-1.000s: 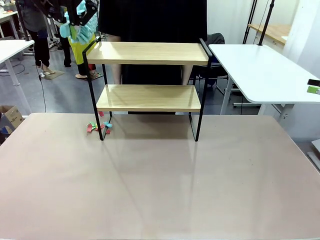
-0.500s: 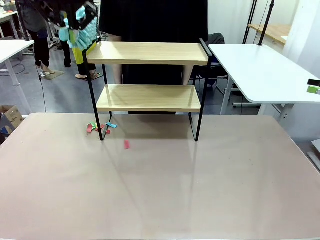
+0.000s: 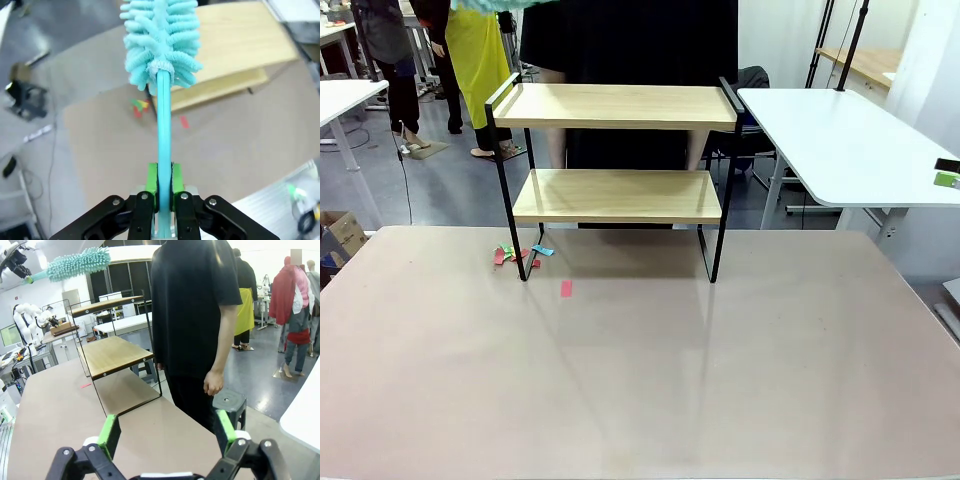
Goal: Clean the shelf.
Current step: Clean the specific section of the Shelf indicated by the human with the Duster.
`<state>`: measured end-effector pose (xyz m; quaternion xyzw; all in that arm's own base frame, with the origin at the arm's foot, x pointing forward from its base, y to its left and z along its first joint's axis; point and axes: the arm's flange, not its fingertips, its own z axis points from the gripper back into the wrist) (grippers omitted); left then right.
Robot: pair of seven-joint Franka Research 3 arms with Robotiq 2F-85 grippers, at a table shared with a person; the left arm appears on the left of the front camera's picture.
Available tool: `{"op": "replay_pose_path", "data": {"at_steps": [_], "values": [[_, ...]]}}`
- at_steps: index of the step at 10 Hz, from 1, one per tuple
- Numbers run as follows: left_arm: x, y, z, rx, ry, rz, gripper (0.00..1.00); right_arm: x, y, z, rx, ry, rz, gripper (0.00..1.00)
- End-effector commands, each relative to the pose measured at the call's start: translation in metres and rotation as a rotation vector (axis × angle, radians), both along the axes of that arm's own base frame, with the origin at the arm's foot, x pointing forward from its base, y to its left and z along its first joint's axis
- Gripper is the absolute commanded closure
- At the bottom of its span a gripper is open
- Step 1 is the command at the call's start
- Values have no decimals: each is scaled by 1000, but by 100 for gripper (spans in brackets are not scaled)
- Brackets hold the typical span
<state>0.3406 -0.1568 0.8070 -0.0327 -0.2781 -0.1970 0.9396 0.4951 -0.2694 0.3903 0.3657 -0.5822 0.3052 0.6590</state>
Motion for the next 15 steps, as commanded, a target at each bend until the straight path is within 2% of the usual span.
{"op": "replay_pose_path", "data": {"at_steps": [1, 2, 3, 6, 7, 10, 11, 12, 13, 15], "values": [[-19, 18, -11, 7, 119, -143, 87, 1, 1, 3, -5, -4, 1, 0], [-29, 21, -8, 20, 163, -187, 87, 1, 1, 3, -5, -4, 1, 0], [-40, 20, -6, 65, 175, -277, 87, 1, 1, 3, -5, -4, 1, 0], [-58, 43, -24, 190, 189, -479, 87, 1, 1, 3, -5, -4, 1, 0], [-60, 39, -28, 279, 192, -562, 87, 1, 1, 3, -5, -4, 1, 0], [-66, 31, -45, 569, 332, -768, 87, 1, 1, 3, -5, -4, 1, 0], [-65, 27, -56, 621, 389, -811, 87, 1, 1, 3, -5, -4, 1, 0], [-65, 22, -69, 680, 427, -900, 87, 1, 1, 3, -5, -4, 1, 0], [-65, 21, -83, 728, 518, -964, 87, 1, 1, 3, -5, -4, 1, 0], [-66, 16, -102, 829, 647, -1041, 87, 1, 1, 3, -5, -4, 1, 0]]}}
